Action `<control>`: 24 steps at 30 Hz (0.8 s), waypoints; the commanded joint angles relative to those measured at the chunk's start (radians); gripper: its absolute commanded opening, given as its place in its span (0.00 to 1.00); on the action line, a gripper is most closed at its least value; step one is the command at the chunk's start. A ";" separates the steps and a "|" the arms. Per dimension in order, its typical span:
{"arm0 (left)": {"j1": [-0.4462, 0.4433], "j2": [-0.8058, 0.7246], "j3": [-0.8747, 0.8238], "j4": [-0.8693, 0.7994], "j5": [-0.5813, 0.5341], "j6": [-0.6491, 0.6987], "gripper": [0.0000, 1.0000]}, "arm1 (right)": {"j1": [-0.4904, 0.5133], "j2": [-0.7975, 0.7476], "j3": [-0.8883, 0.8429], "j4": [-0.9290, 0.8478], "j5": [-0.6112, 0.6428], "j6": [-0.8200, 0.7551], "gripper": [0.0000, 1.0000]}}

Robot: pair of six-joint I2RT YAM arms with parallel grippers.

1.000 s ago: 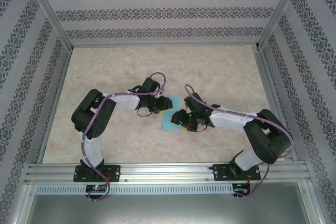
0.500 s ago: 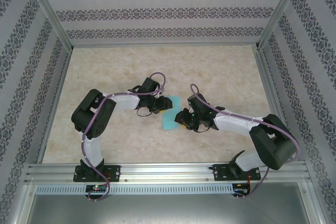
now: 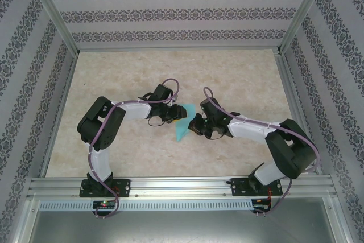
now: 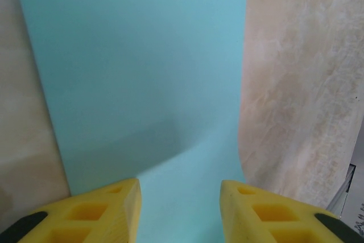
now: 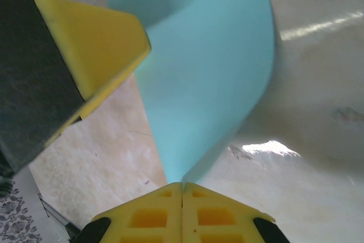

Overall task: Fold a paper plane with a square sheet of paper (pick it up from the middle)
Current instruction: Third fold the triangle at the center of the table.

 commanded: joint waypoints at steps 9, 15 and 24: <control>0.011 -0.100 0.035 -0.087 -0.100 0.081 0.43 | 0.001 0.121 0.089 0.030 0.003 -0.015 0.06; 0.012 -0.026 0.074 -0.128 -0.123 0.096 0.39 | 0.006 0.159 0.114 0.036 -0.004 -0.035 0.06; 0.012 0.033 0.106 -0.171 -0.144 0.108 0.32 | 0.012 0.201 0.146 0.014 0.007 -0.064 0.07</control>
